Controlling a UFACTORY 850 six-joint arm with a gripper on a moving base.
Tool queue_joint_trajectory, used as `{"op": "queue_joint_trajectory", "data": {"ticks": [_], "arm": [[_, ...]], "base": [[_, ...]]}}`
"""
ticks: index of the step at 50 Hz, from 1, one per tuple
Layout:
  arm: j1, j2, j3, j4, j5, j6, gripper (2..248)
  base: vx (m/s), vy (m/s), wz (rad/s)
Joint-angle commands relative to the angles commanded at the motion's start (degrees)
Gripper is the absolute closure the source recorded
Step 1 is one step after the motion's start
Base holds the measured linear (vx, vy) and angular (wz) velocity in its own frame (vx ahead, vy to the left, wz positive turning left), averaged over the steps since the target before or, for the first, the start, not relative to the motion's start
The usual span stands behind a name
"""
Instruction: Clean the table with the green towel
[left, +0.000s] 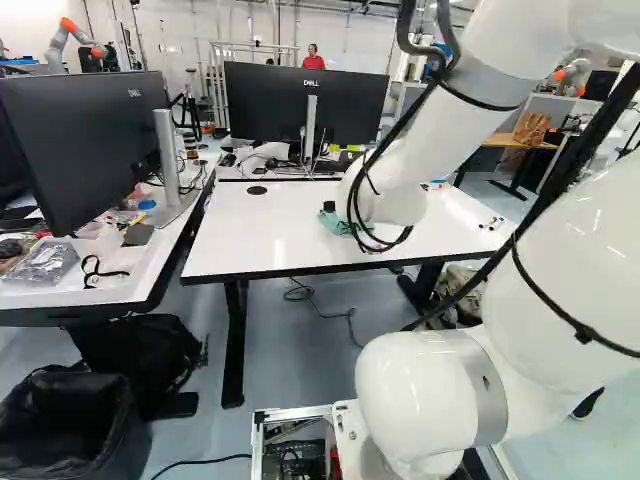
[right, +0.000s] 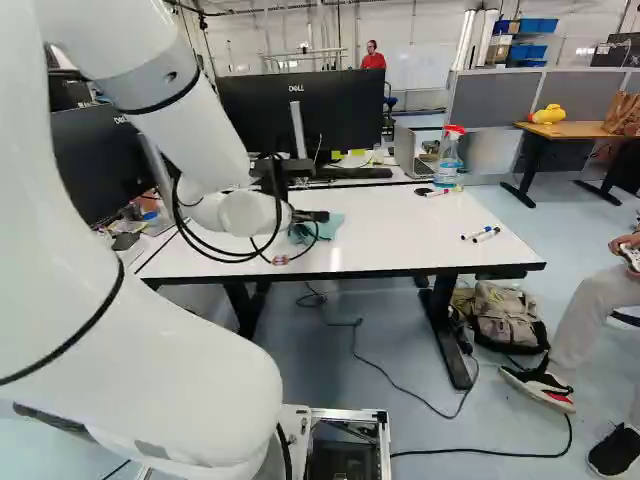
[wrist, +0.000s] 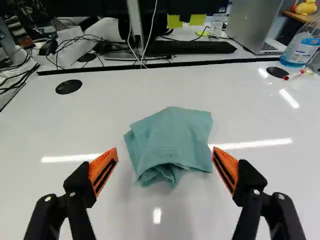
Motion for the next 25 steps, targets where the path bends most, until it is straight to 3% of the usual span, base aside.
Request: {"op": "queue_joint_trajectory", "data": {"ticks": [25], "arm": [[0.9, 3.3, 7.7, -0.3, 10.3, 0.0, 3]], "base": [[0.000, 0.000, 0.000]]}}
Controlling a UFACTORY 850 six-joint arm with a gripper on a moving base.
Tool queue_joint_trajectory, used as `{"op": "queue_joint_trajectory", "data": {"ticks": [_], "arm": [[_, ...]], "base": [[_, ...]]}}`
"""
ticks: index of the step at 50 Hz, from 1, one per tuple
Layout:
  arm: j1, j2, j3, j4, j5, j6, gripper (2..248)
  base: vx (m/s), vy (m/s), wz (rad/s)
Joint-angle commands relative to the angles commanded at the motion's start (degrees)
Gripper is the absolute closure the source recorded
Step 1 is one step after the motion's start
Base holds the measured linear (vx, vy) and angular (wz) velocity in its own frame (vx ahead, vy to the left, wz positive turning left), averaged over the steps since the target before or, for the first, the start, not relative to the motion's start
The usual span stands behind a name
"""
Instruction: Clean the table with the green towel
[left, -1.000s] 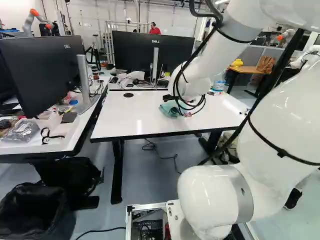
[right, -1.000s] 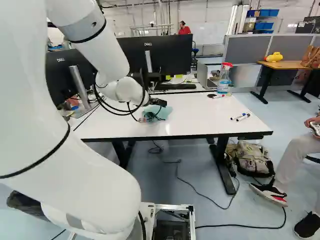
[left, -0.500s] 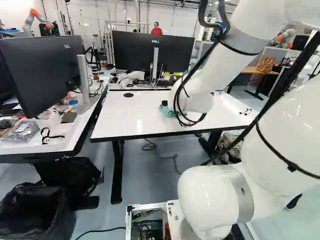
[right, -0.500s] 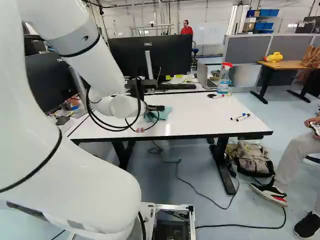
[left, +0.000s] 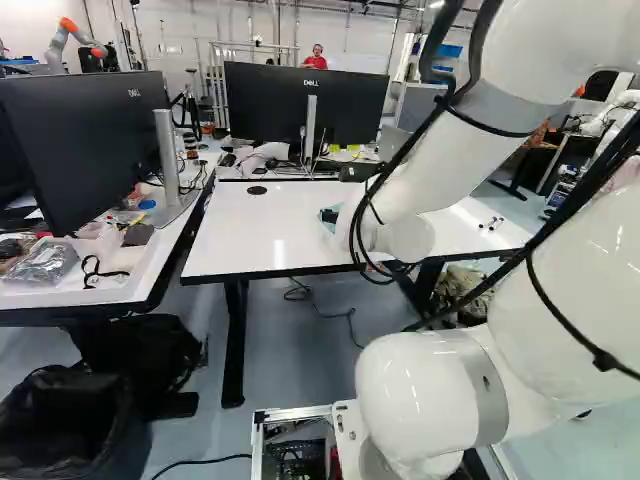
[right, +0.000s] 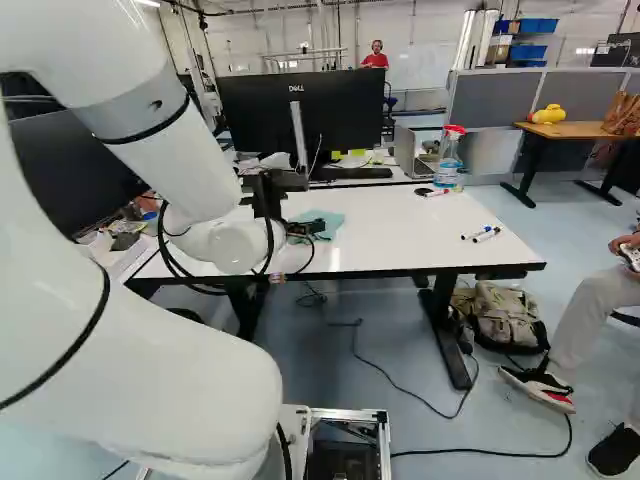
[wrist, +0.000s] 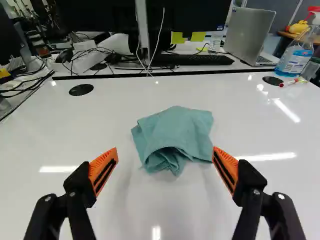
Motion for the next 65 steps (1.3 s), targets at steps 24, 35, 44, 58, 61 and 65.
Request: {"op": "queue_joint_trajectory", "data": {"ticks": [24, 35, 44, 58, 61, 65], "arm": [[0.5, 1.9, 4.5, -0.2, 6.0, 0.0, 3], [0.7, 2.4, 5.7, -0.2, 7.6, 0.0, 3], [0.7, 2.6, 6.2, -0.2, 8.3, 0.0, 3], [0.7, 2.7, 6.3, -0.3, 8.4, 0.0, 3], [0.7, 2.7, 6.3, -0.3, 8.4, 0.0, 3], [0.7, 2.7, 6.3, -0.3, 8.4, 0.0, 3]], "base": [[0.000, 0.000, 0.000], [0.000, 0.000, 0.000], [0.000, 0.000, 0.000], [0.000, 0.000, 0.000], [0.000, 0.000, 0.000], [0.000, 0.000, 0.000]]}}
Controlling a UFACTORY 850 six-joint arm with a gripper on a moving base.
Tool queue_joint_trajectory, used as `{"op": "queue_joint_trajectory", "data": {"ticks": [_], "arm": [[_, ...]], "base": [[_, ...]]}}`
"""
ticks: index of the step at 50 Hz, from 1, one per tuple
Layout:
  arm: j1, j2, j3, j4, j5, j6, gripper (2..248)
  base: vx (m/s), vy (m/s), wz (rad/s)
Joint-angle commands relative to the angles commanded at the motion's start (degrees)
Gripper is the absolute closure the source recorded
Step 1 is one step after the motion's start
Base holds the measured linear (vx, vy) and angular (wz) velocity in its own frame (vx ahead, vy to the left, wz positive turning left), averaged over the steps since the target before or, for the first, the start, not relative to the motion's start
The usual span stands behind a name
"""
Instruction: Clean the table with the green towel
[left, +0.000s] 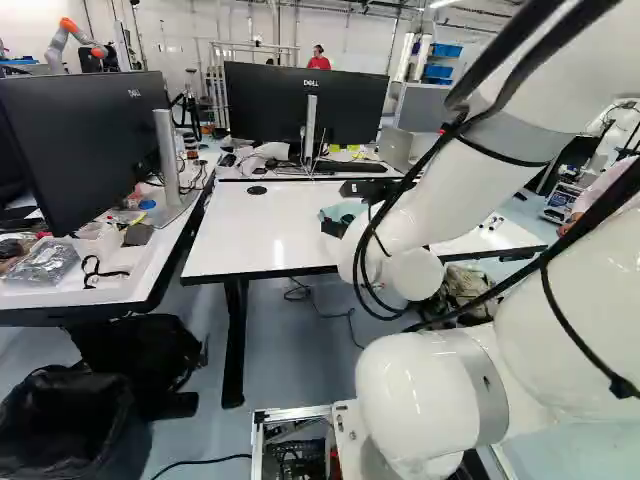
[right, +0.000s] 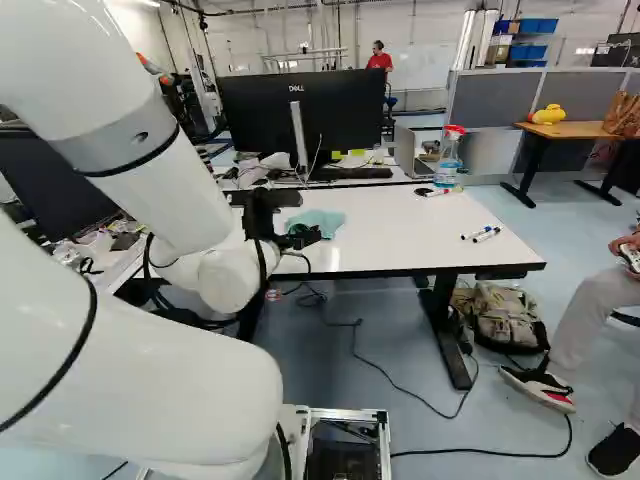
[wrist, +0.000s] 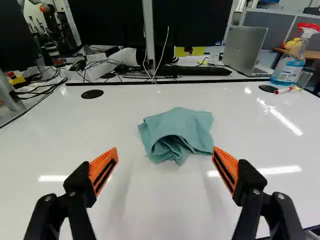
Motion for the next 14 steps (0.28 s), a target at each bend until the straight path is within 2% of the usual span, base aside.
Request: {"op": "queue_joint_trajectory", "data": {"ticks": [14], "arm": [[0.0, 0.0, 0.0, 0.0, 0.0, 0.0, 3]], "base": [[0.000, 0.000, 0.000]]}}
